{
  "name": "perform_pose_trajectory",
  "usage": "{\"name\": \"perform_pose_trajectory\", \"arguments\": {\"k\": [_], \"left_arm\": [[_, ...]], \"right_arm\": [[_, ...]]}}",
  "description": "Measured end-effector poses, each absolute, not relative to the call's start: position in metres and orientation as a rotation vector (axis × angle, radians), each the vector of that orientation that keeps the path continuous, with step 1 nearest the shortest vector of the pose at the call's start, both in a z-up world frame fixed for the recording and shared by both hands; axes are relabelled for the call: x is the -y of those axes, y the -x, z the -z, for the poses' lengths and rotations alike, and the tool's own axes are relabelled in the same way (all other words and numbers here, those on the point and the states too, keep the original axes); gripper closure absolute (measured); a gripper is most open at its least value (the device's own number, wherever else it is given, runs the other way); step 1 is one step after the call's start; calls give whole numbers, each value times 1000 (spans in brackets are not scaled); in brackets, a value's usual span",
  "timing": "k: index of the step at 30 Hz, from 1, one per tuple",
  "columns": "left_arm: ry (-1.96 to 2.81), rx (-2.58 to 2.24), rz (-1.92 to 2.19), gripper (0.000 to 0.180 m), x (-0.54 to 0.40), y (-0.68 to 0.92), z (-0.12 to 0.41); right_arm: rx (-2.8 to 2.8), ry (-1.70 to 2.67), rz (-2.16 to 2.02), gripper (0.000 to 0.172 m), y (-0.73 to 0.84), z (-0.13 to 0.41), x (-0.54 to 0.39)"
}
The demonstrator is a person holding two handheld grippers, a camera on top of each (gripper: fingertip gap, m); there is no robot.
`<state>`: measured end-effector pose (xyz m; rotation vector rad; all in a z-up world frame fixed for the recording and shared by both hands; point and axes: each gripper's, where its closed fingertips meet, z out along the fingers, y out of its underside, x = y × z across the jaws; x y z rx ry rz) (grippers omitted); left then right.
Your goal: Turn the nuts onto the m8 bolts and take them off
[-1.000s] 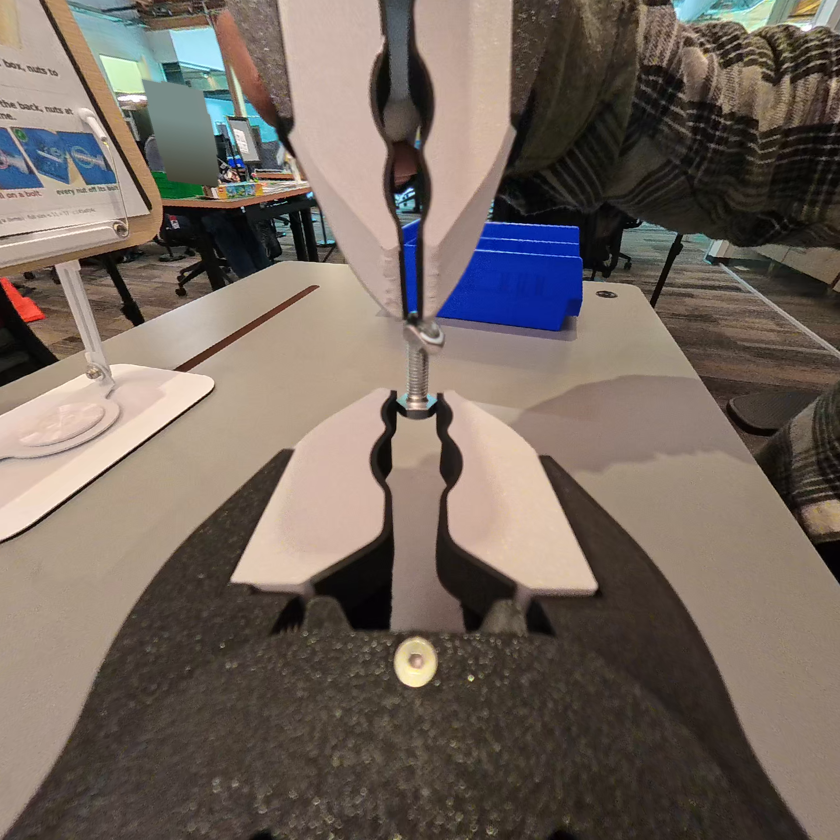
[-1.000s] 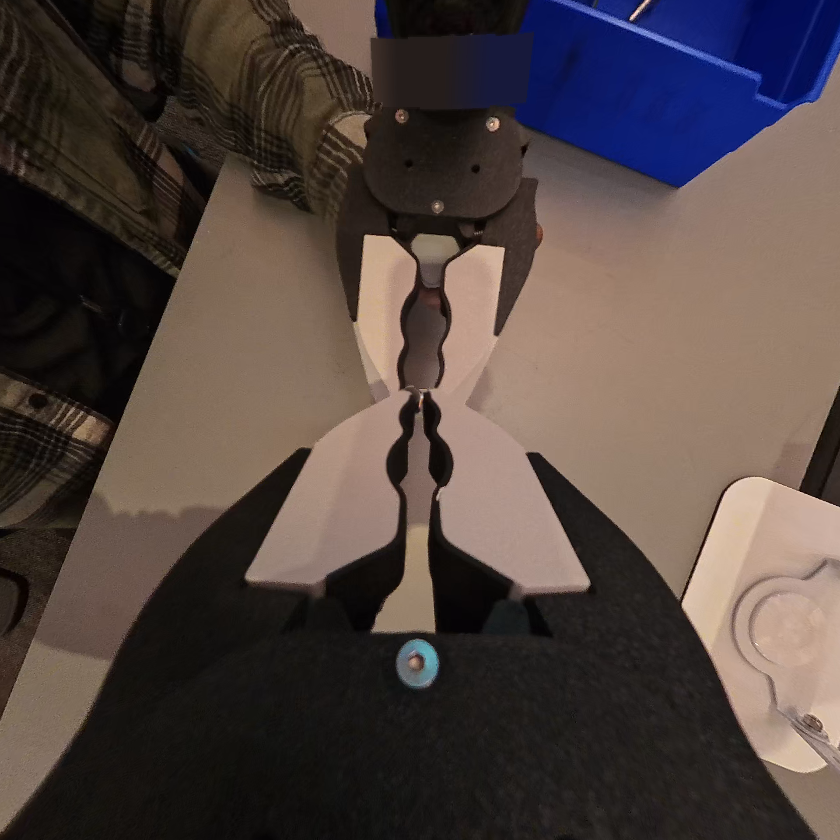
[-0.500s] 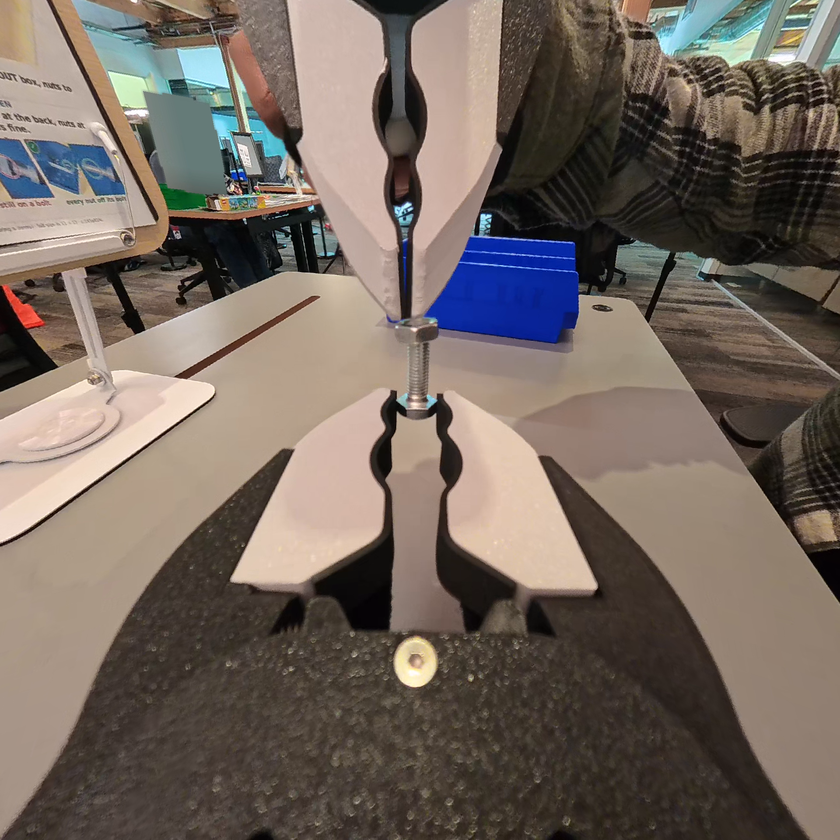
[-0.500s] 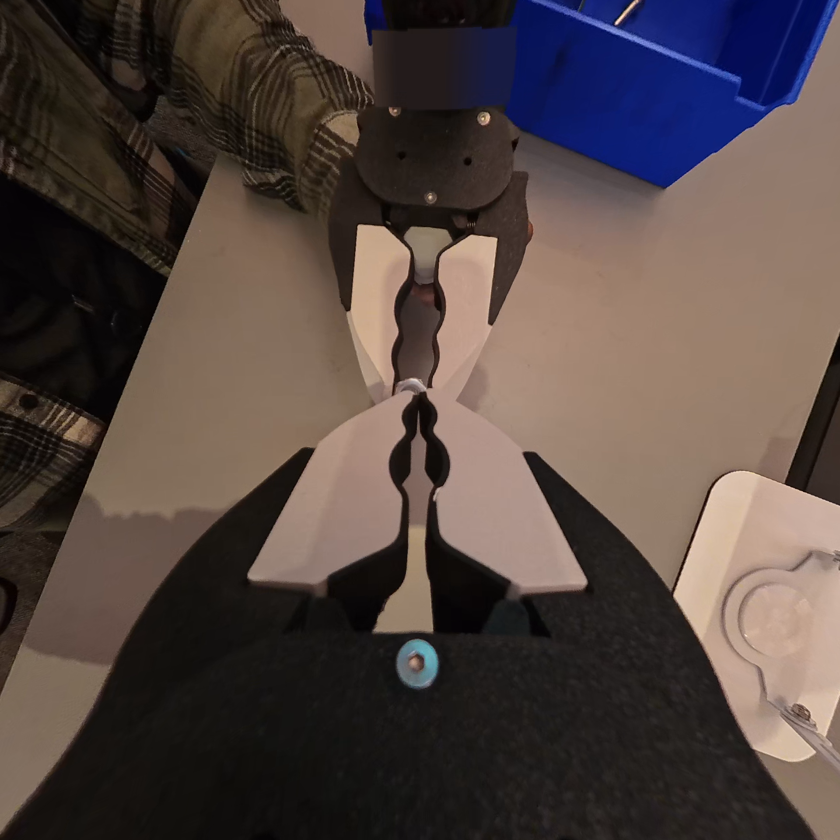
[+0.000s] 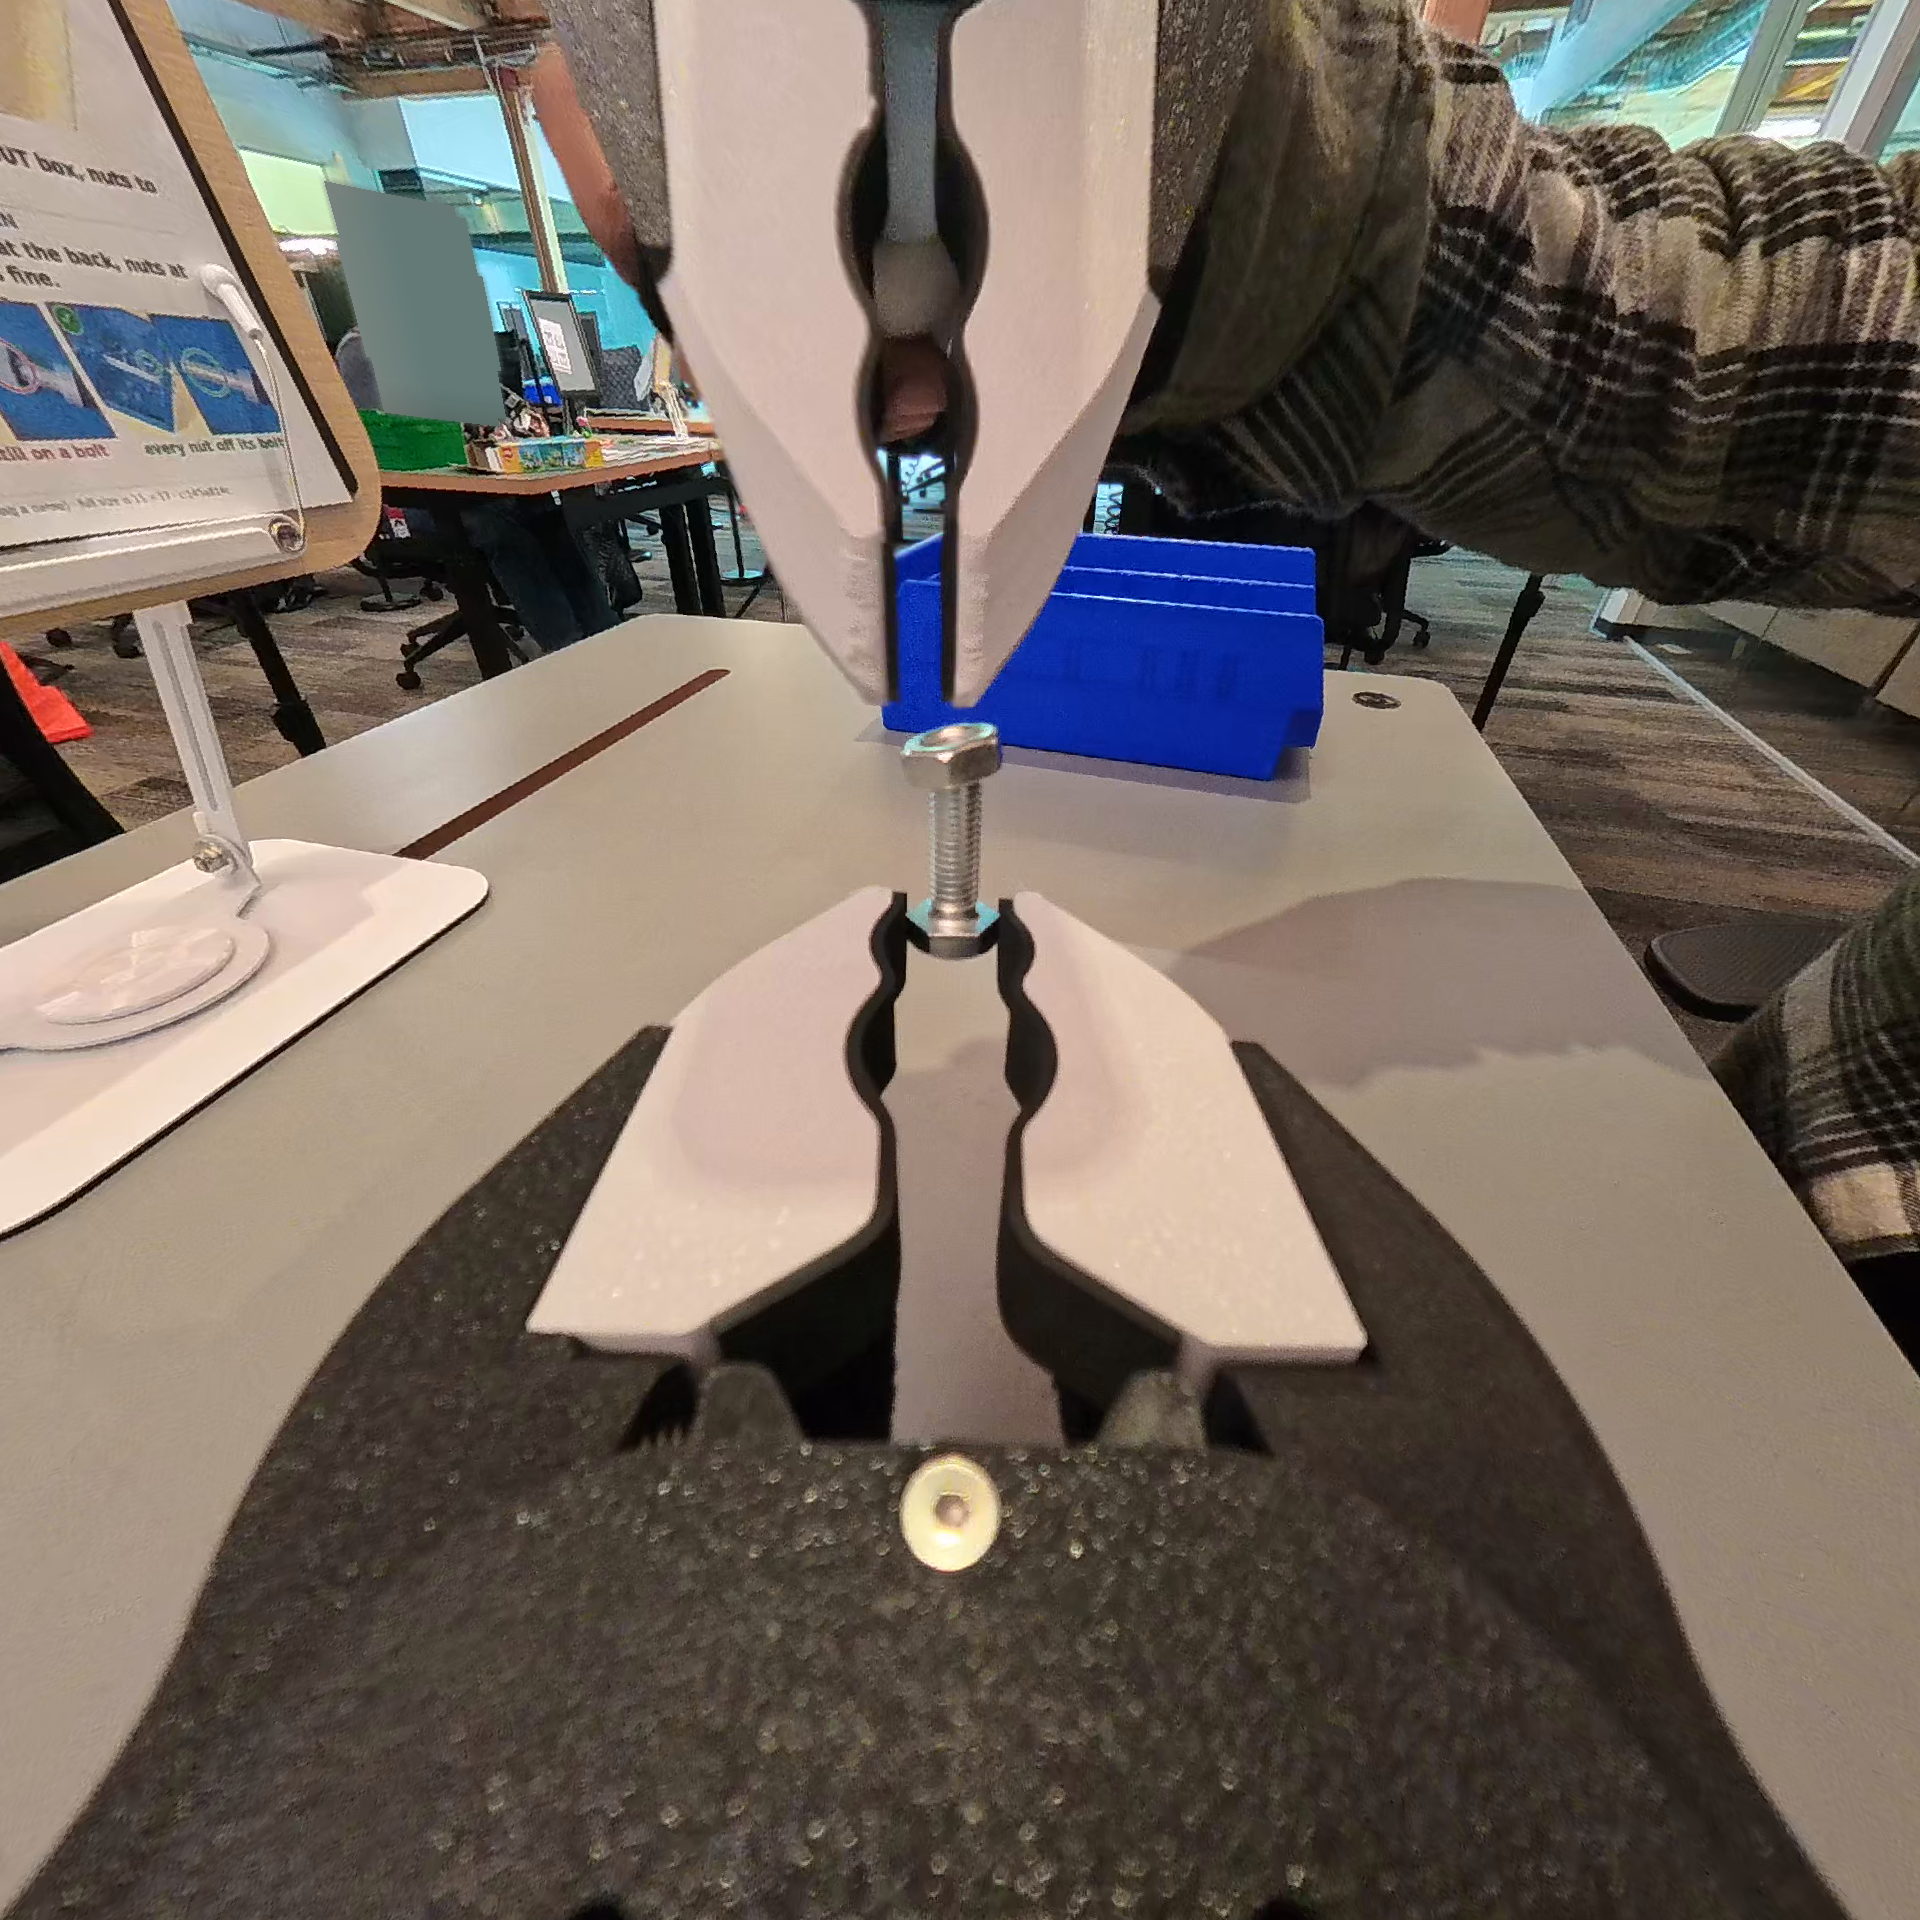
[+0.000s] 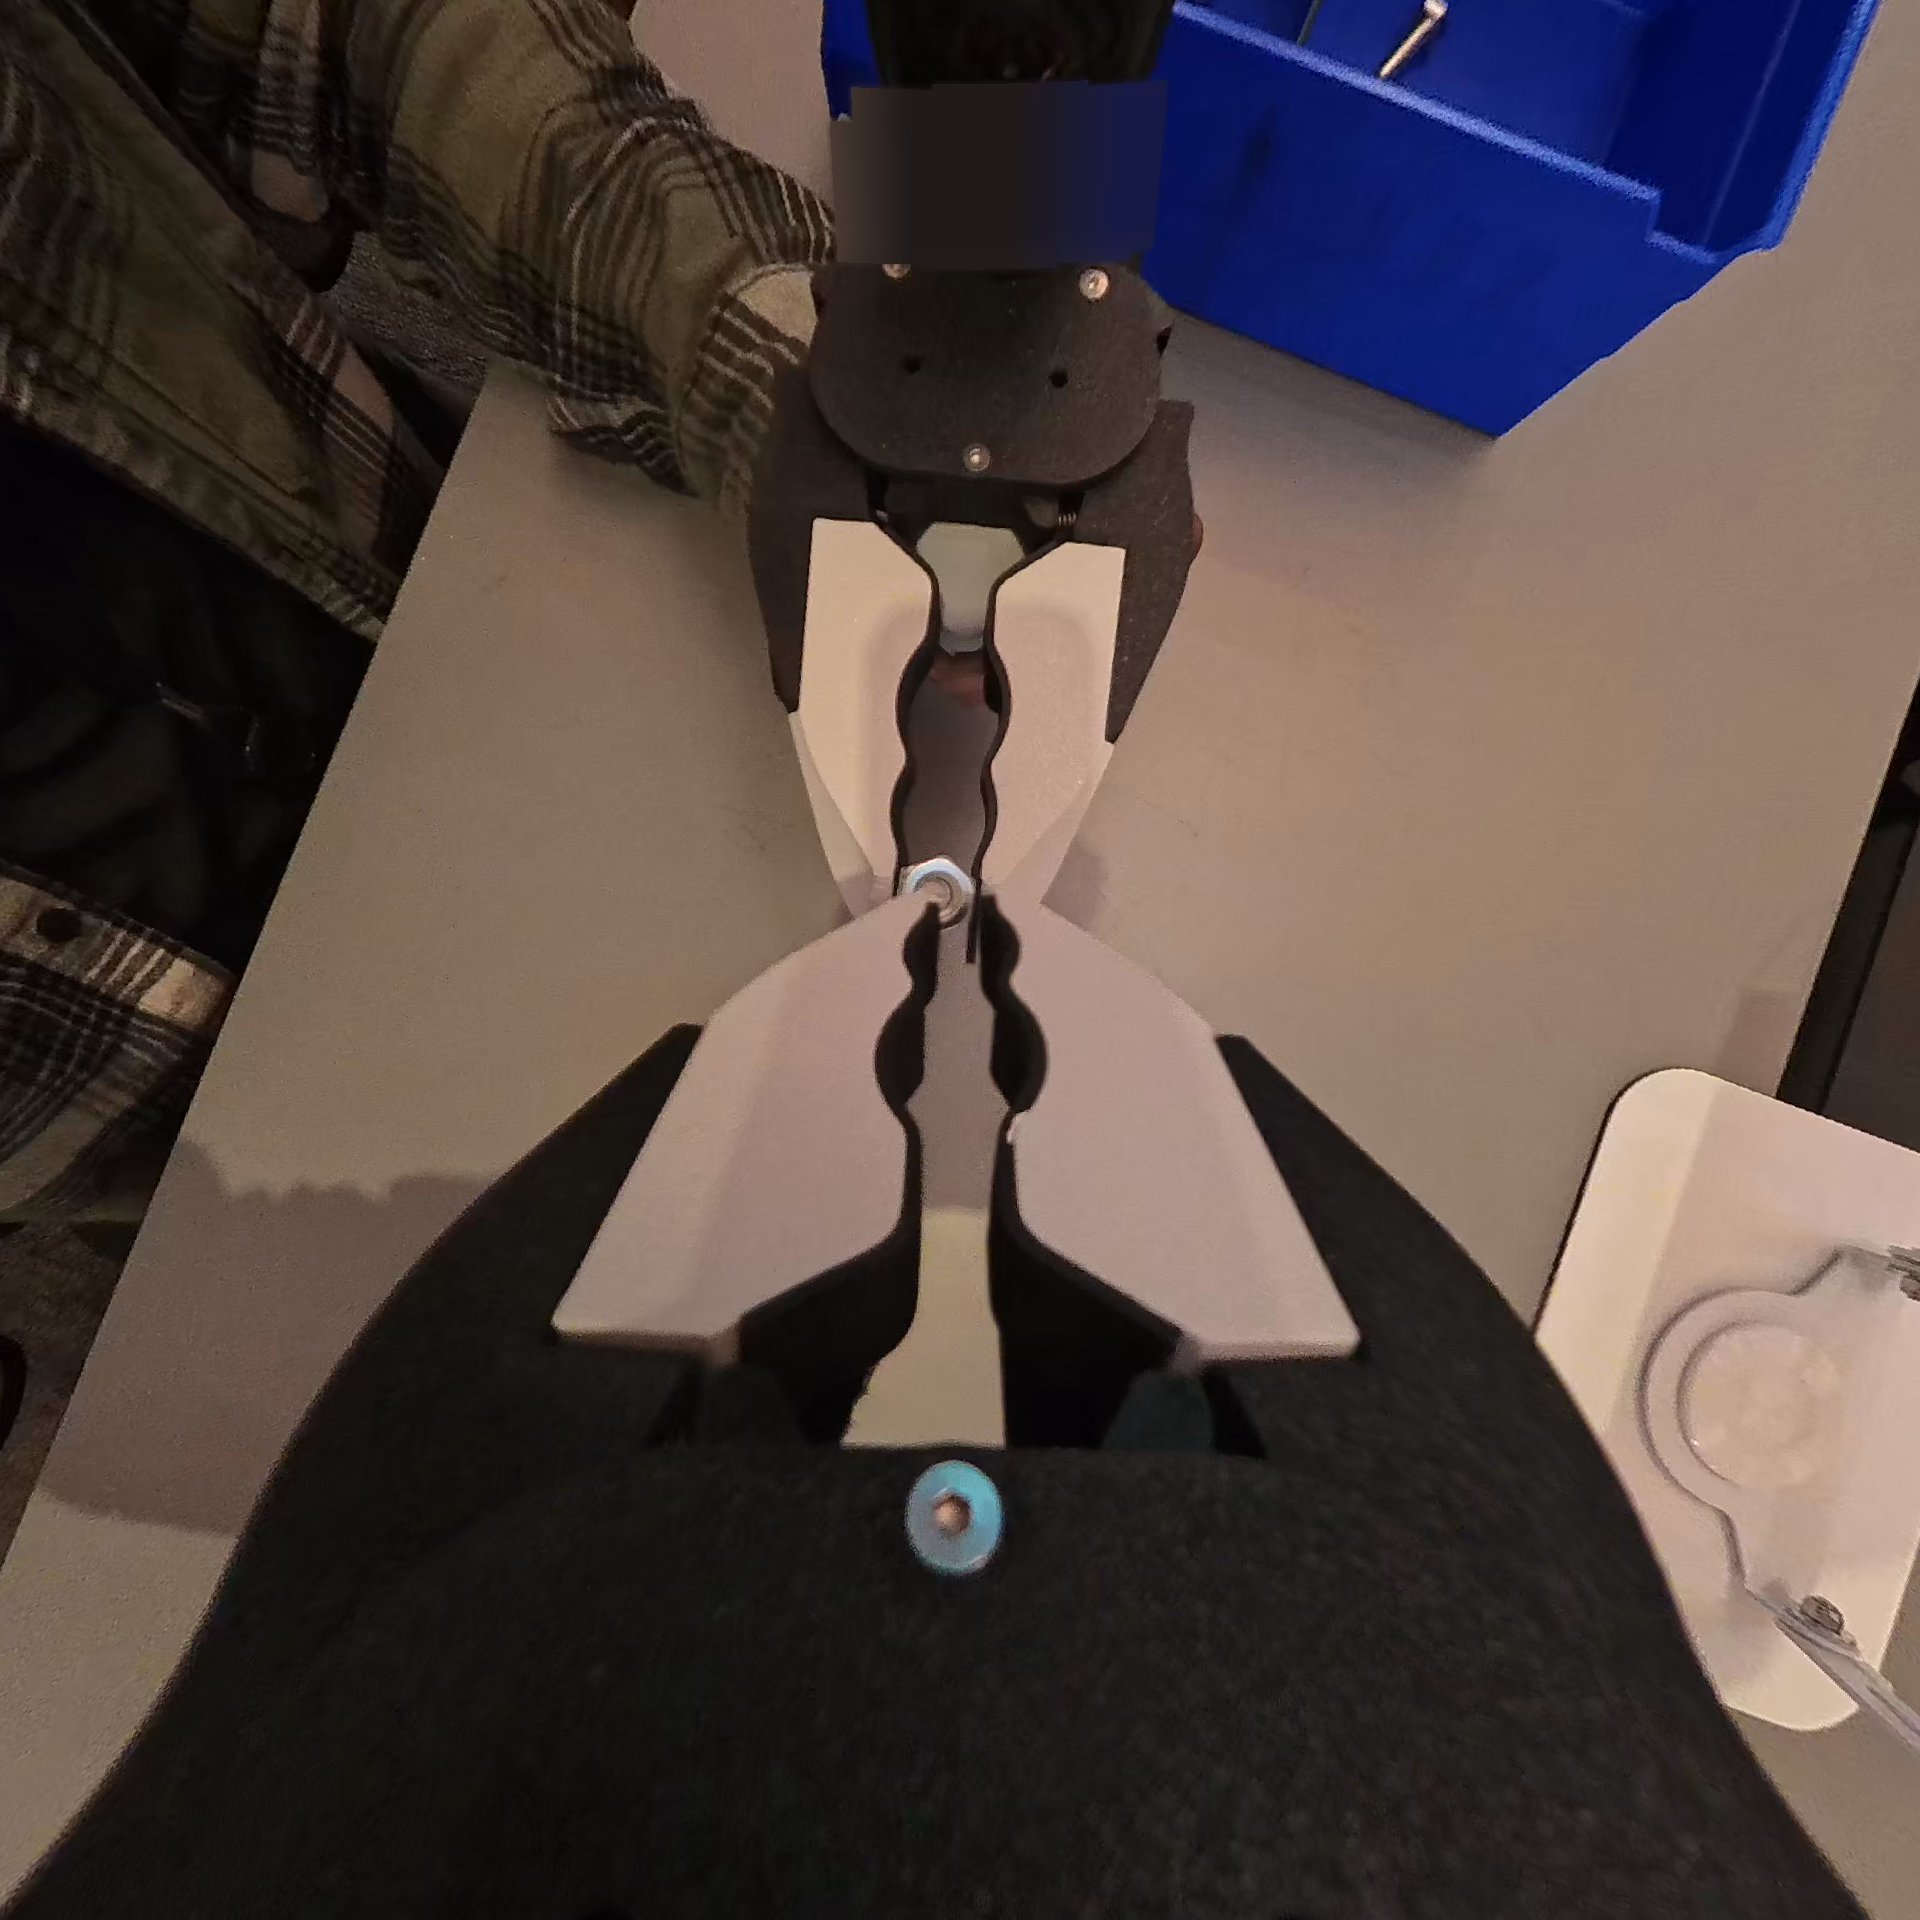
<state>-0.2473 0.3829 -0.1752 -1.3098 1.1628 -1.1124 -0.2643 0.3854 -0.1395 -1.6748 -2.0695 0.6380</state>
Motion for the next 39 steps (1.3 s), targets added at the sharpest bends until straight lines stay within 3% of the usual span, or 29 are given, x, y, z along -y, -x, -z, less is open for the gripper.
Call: {"name": "perform_pose_trajectory", "arguments": {"k": [9,19,26,31,39], "left_arm": [[1289,-1157,1090,165,-383,249,171],[1261,-1153,1097,165,-379,249,167],[1251,-1163,1093,165,-377,249,166],[1252,-1161,1095,165,-378,249,166],[1255,-1128,1066,165,-381,251,164]], "right_arm": [[1783,1641,-724,124,261,122,-391],[1433,1488,-1038,140,267,123,-375],[1534,1500,-1032,141,274,134,-376],[1563,1483,-1055,157,276,134,-373],[1518,1487,-1008,158,274,134,-377]]}}
